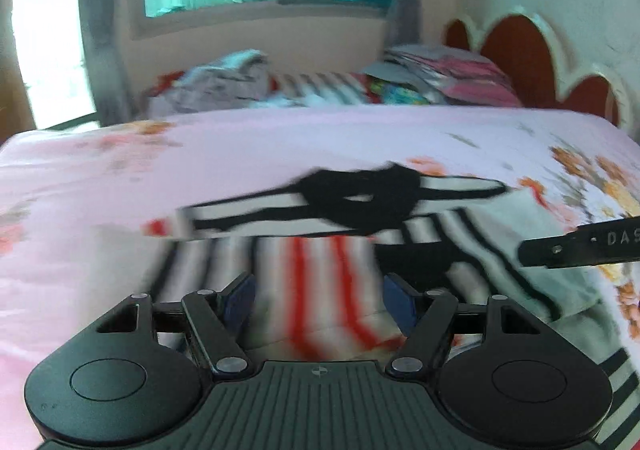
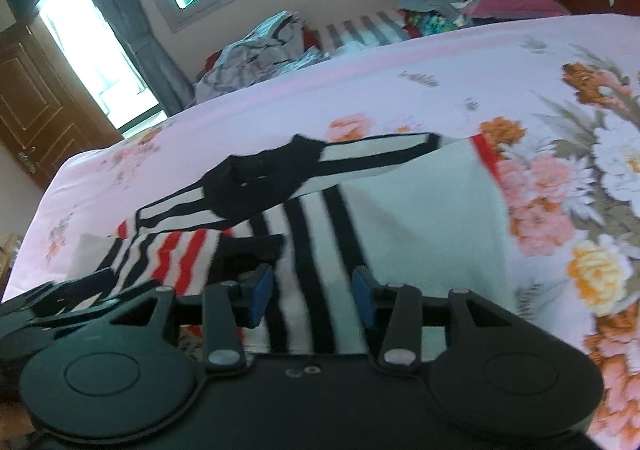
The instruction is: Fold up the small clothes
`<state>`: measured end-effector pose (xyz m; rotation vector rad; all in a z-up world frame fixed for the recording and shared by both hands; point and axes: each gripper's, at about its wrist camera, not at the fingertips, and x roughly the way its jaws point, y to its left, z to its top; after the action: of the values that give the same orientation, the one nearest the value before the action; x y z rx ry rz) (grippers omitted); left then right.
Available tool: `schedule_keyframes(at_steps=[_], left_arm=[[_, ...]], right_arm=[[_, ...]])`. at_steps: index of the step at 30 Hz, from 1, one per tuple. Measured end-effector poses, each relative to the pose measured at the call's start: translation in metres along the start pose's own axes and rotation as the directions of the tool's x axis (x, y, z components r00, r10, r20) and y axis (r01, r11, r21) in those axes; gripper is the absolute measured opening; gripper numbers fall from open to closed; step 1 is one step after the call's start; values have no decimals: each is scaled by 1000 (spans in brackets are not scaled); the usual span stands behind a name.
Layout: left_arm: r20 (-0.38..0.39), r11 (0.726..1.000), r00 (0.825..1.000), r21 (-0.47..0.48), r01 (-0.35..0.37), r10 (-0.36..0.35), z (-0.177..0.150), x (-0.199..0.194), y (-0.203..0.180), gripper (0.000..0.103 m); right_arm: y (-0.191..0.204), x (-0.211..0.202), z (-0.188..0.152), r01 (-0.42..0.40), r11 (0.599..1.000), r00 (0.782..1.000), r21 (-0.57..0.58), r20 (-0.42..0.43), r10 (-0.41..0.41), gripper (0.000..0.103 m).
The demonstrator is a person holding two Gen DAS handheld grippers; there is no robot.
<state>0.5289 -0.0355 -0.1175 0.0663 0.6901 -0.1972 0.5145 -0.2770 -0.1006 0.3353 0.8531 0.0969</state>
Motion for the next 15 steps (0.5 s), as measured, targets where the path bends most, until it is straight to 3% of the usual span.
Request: schedule_keyframes(at_steps=[5, 8, 11, 15], left_arm=[[8, 989, 995, -109, -99, 100, -31, -40, 82, 70], [-48, 983, 993, -147, -113, 107, -54, -42, 113, 70], [-88, 983, 991, -141, -116, 105, -67, -32, 121, 70], [-85, 989, 992, -104, -107, 98, -67, -10, 116, 70]], right_arm=[[11, 21, 0, -43, 998, 998, 49, -32, 45, 43], [15, 35, -2, -67, 994, 996, 86, -60, 72, 43], [23, 46, -3, -84, 991, 993, 103, -74, 92, 43], [34, 58, -3, -93, 991, 992, 98, -76, 101, 43]])
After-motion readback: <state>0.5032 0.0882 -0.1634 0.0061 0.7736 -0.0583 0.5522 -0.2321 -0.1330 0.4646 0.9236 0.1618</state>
